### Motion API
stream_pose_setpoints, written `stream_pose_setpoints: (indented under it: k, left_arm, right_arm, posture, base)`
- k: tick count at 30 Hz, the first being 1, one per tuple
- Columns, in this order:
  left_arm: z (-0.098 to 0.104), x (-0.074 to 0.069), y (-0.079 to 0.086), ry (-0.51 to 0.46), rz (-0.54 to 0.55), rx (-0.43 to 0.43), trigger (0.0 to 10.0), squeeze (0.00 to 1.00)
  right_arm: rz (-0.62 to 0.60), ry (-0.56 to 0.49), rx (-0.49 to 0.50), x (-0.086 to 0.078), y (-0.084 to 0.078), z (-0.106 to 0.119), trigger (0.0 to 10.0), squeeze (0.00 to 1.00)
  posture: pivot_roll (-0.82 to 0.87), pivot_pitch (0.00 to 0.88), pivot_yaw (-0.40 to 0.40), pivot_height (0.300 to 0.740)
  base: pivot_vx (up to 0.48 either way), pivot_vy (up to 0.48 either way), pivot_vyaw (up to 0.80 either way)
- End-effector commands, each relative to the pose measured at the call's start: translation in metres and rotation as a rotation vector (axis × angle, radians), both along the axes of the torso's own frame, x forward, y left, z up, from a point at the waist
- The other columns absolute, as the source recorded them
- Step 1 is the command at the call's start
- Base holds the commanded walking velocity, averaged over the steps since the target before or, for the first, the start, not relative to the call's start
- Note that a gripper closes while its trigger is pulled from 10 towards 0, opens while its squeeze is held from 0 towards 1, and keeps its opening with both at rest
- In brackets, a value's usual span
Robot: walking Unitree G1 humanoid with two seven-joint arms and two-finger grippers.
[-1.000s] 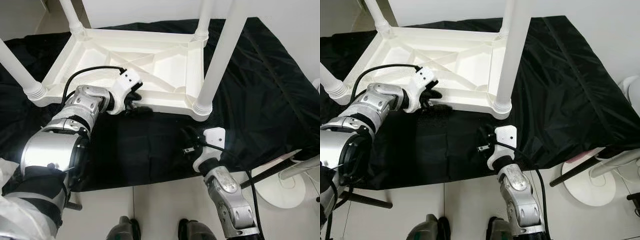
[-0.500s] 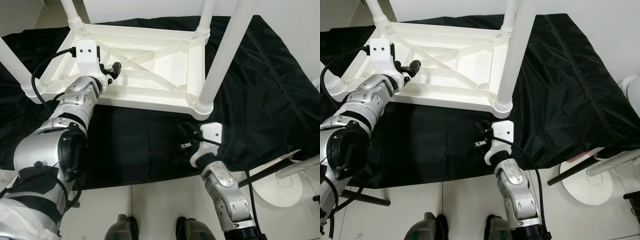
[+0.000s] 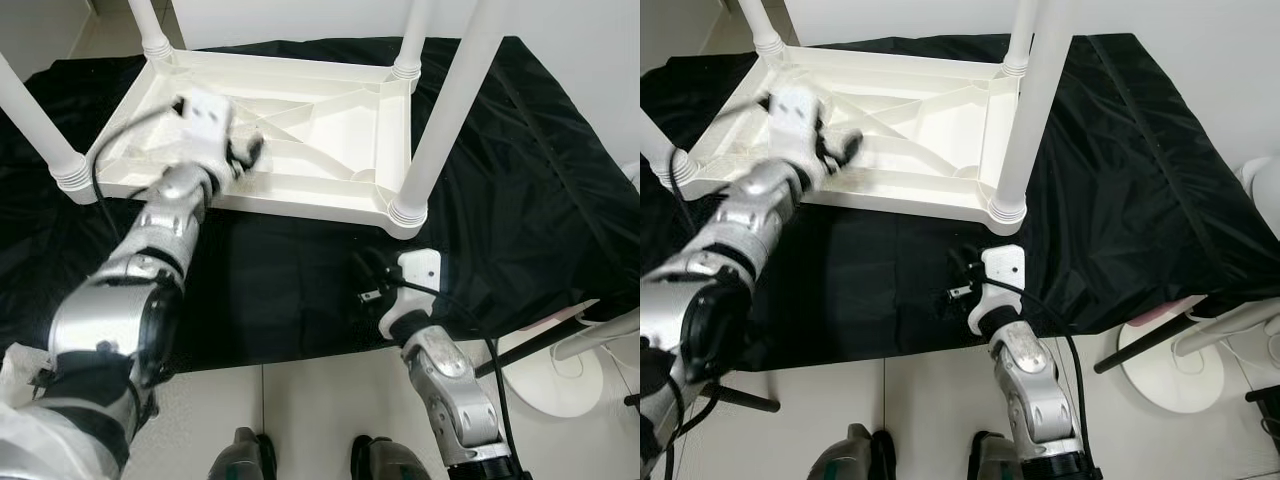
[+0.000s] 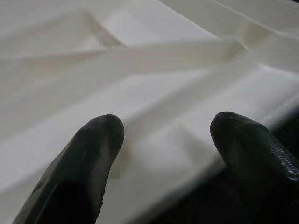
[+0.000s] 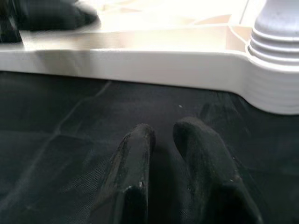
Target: Building children table
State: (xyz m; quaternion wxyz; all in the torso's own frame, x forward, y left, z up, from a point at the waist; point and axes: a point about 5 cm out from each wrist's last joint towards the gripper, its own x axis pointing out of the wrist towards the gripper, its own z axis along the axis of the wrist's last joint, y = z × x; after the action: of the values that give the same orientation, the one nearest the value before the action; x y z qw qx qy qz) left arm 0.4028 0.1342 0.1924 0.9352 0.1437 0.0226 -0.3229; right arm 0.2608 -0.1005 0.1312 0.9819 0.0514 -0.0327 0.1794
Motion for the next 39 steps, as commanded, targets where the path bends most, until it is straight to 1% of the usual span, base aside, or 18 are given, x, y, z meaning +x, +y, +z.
stream_pose_setpoints:
  k: [1, 2, 5, 10, 12, 17, 18, 19, 21, 24, 26, 29, 31, 32, 35, 37, 38, 39]
  left_arm:
    - [-0.01, -0.003, 0.005, 0.027, -0.027, 0.108, 10.0, 0.0]
    - [-0.014, -0.004, 0.007, 0.042, -0.027, 0.146, 10.0, 0.0]
    - [-0.019, -0.005, 0.009, 0.068, -0.03, 0.169, 10.0, 0.0]
    - [-0.024, -0.004, 0.016, 0.089, 0.021, 0.268, 10.0, 0.0]
    - [-0.024, -0.004, 0.016, 0.089, 0.021, 0.268, 10.0, 0.0]
    - [-0.031, -0.006, 0.021, 0.134, 0.012, 0.336, 10.0, 0.0]
    - [-0.031, -0.006, 0.021, 0.134, 0.012, 0.336, 10.0, 0.0]
    - [-0.033, -0.008, 0.023, 0.168, -0.018, 0.324, 10.0, 0.0]
    - [-0.03, -0.01, 0.023, 0.229, -0.096, 0.223, 10.0, 0.0]
    - [-0.03, -0.01, 0.023, 0.229, -0.096, 0.223, 10.0, 0.0]
    - [-0.024, -0.013, 0.024, 0.268, -0.177, 0.137, 10.0, 0.0]
    - [-0.022, -0.014, 0.025, 0.27, -0.205, 0.122, 10.0, 0.0]
    - [-0.021, -0.013, 0.025, 0.256, -0.213, 0.172, 10.0, 0.0]
    - [-0.022, -0.012, 0.026, 0.25, -0.188, 0.192, 10.0, 0.0]
    - [-0.023, -0.011, 0.026, 0.245, -0.158, 0.208, 10.0, 0.0]
    - [-0.031, -0.009, 0.028, 0.241, -0.067, 0.341, 10.0, 0.0]
    - [-0.031, -0.009, 0.028, 0.241, -0.067, 0.341, 10.0, 0.0]
    - [-0.032, -0.008, 0.029, 0.223, -0.037, 0.399, 10.0, 0.0]
  right_arm:
    - [0.004, 0.002, 0.001, -0.002, 0.001, -0.001, 10.0, 0.0]
    - [0.002, 0.003, 0.001, -0.002, 0.001, -0.001, 10.0, 0.0]
    - [0.001, 0.003, 0.001, -0.002, 0.001, -0.001, 10.0, 0.0]
    - [-0.005, 0.003, -0.004, -0.003, -0.001, -0.002, 10.0, 0.0]
    - [-0.005, 0.003, -0.004, -0.003, -0.001, -0.002, 10.0, 0.0]
    - [-0.01, 0.002, -0.009, -0.004, -0.002, -0.001, 10.0, 0.0]
    - [-0.01, 0.002, -0.009, -0.004, -0.002, -0.001, 10.0, 0.0]
    - [-0.012, 0.003, -0.011, -0.004, -0.003, -0.001, 10.0, 0.0]
    - [-0.019, 0.005, -0.015, -0.005, -0.005, -0.002, 10.0, 0.0]
    - [-0.019, 0.005, -0.015, -0.005, -0.005, -0.002, 10.0, 0.0]
    - [-0.027, 0.008, -0.016, -0.006, -0.005, -0.003, 10.0, 0.0]
    - [-0.029, 0.009, -0.016, -0.006, -0.005, -0.003, 10.0, 0.0]
    - [-0.029, 0.011, -0.016, -0.006, -0.004, -0.004, 10.0, 0.0]
    - [-0.028, 0.011, -0.017, -0.006, -0.004, -0.004, 10.0, 0.0]
    - [-0.027, 0.011, -0.017, -0.006, -0.004, -0.004, 10.0, 0.0]
    - [-0.025, 0.011, -0.019, -0.005, -0.004, -0.004, 10.0, 0.0]
    - [-0.025, 0.011, -0.019, -0.005, -0.004, -0.004, 10.0, 0.0]
    - [-0.024, 0.01, -0.02, -0.005, -0.004, -0.004, 10.0, 0.0]
  posture:
    - [-0.17, 0.134, 0.068, 0.74]
    - [-0.17, 0.134, 0.068, 0.74]
    - [-0.17, 0.136, 0.069, 0.74]
    - [-0.17, 0.136, 0.07, 0.74]
    - [-0.17, 0.136, 0.07, 0.74]
    - [-0.19, 0.138, 0.073, 0.74]
    - [-0.19, 0.138, 0.073, 0.74]
    - [-0.2, 0.14, 0.075, 0.74]
    - [-0.2, 0.142, 0.081, 0.74]
    - [-0.2, 0.142, 0.081, 0.74]
    - [-0.2, 0.144, 0.085, 0.74]
    - [-0.21, 0.144, 0.087, 0.74]
    - [-0.2, 0.144, 0.085, 0.74]
    - [-0.2, 0.143, 0.084, 0.74]
    - [-0.2, 0.143, 0.084, 0.74]
    - [-0.2, 0.142, 0.082, 0.74]
    - [-0.2, 0.142, 0.082, 0.74]
    - [-0.2, 0.142, 0.081, 0.74]
  base:
    - [0.0, 0.0, 0.0]
    - [0.0, 0.0, 0.0]
    - [0.0, 0.0, 0.0]
    - [0.0, 0.0, 0.0]
    - [0.0, 0.0, 0.0]
    - [0.0, 0.0, 0.0]
    - [0.0, 0.0, 0.0]
    - [0.0, 0.0, 0.0]
    - [0.0, 0.0, 0.0]
    - [0.0, 0.0, 0.0]
    - [0.0, 0.0, 0.0]
    - [0.0, 0.0, 0.0]
    - [0.0, 0.0, 0.0]
    - [0.0, 0.0, 0.0]
    - [0.0, 0.0, 0.0]
    - [0.0, 0.0, 0.0]
    - [0.0, 0.0, 0.0]
    - [0.0, 0.0, 0.0]
